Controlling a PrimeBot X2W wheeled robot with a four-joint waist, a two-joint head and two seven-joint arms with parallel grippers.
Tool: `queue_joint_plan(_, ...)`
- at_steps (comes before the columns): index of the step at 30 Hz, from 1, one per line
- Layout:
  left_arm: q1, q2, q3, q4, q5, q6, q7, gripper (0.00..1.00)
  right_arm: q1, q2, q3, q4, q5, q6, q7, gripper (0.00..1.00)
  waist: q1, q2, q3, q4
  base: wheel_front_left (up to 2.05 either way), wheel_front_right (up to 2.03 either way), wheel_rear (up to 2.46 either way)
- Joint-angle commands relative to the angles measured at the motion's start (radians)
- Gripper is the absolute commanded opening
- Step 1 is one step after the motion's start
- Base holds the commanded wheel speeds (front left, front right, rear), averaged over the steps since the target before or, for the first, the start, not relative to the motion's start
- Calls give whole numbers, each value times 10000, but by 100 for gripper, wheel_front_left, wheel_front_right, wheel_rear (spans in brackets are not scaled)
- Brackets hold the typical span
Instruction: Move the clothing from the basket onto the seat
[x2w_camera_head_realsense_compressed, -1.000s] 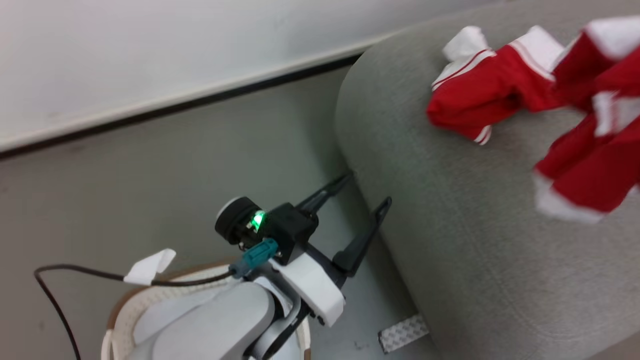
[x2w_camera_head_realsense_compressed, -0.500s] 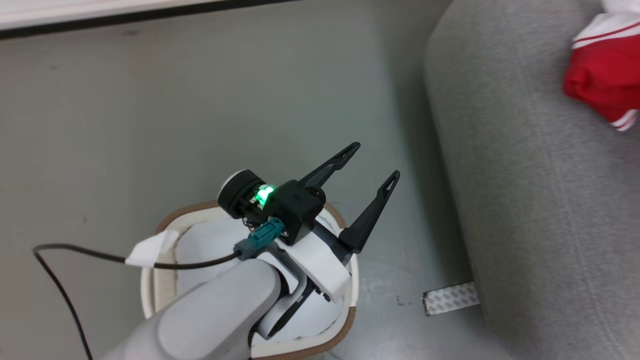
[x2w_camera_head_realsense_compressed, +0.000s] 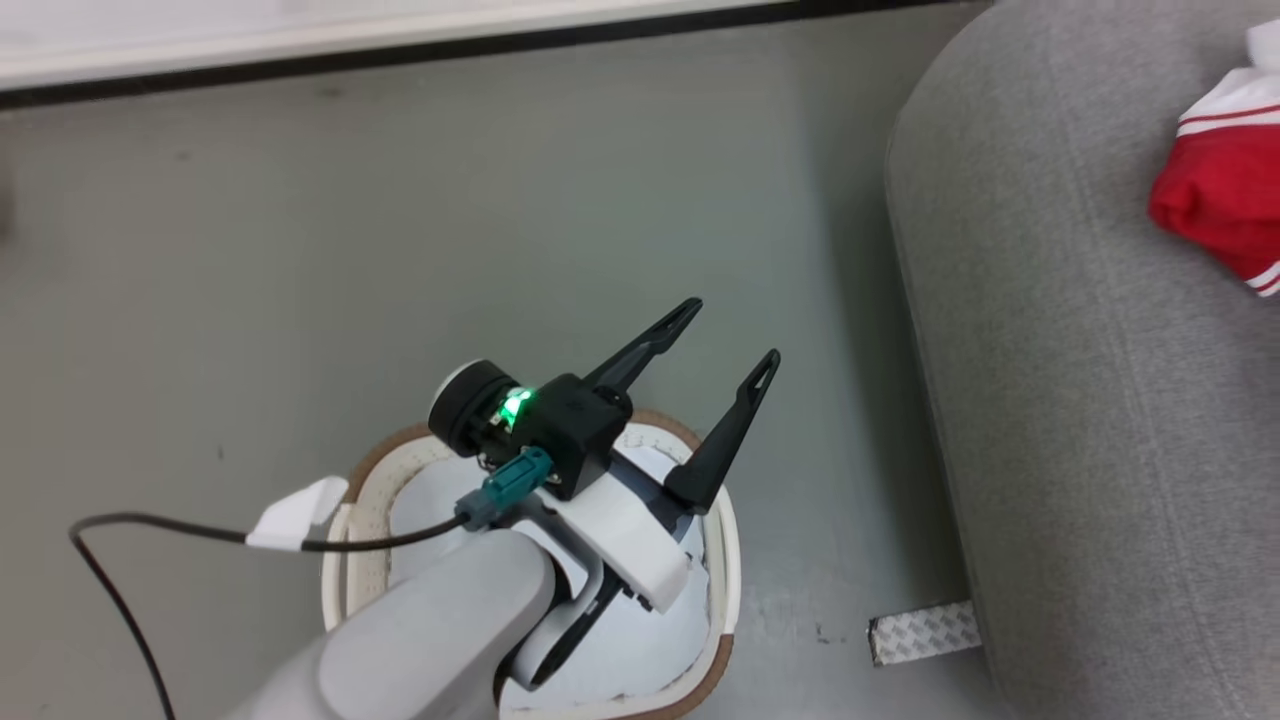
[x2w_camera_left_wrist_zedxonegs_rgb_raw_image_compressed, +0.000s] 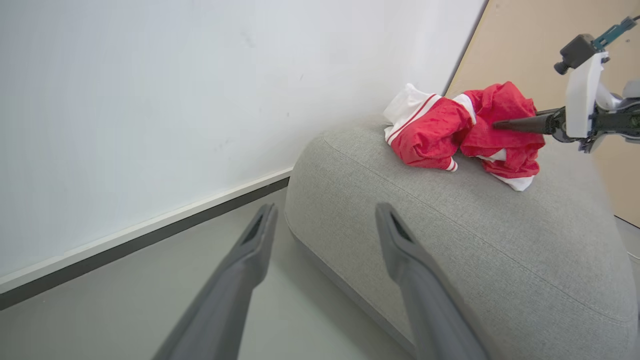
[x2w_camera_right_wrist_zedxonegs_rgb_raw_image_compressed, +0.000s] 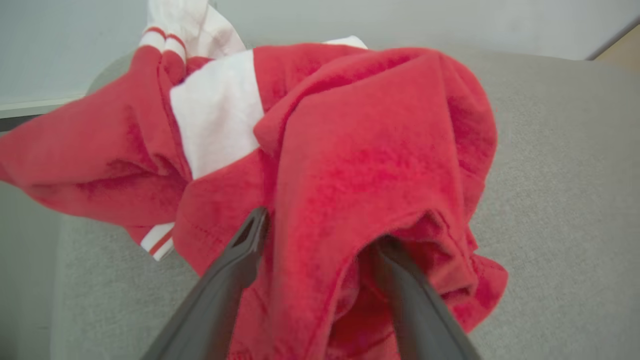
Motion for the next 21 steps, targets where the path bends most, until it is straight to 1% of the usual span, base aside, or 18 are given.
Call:
queue_joint_plan(1,229,67,57,66,-128,15,-110,100,227,-107,260,110,175,-25,181,100,-2,0,-463,-142,0,0,0)
queue_joint_plan(4,503,129,115,126,-258,59,-196,100,420,-236,668,-4,321,-25,378,100,-2,0,-1009,-215,0,0,0)
queue_joint_plan(7,835,245,239,138,-436,131,-260,100,708,-523,1013,-329,417,-25,364,100,-2,0,-1611,-245,0,0,0)
queue_joint_plan(9,955,301,315,130,-488,175,-297,100,772,-615,1100,-523,437,-25,213,100,-2,0,-1826,-255,0,0,0)
queue_joint_plan(14,1580,613,809,-89,-759,481,-376,100,1233,-981,1021,-1585,581,-26,-752,100,-2,0,-2710,-141,0,0,0)
queue_joint_plan(17,1955,769,1200,-296,-951,730,-411,100,1525,-878,809,-2296,553,-25,-1230,100,-2,0,-3192,16,0,0,0)
queue_joint_plan(21,2514,1071,1713,-612,-1162,900,-439,100,2104,-372,366,-3322,503,-25,-1792,100,-2,0,-3770,329,0,0,0)
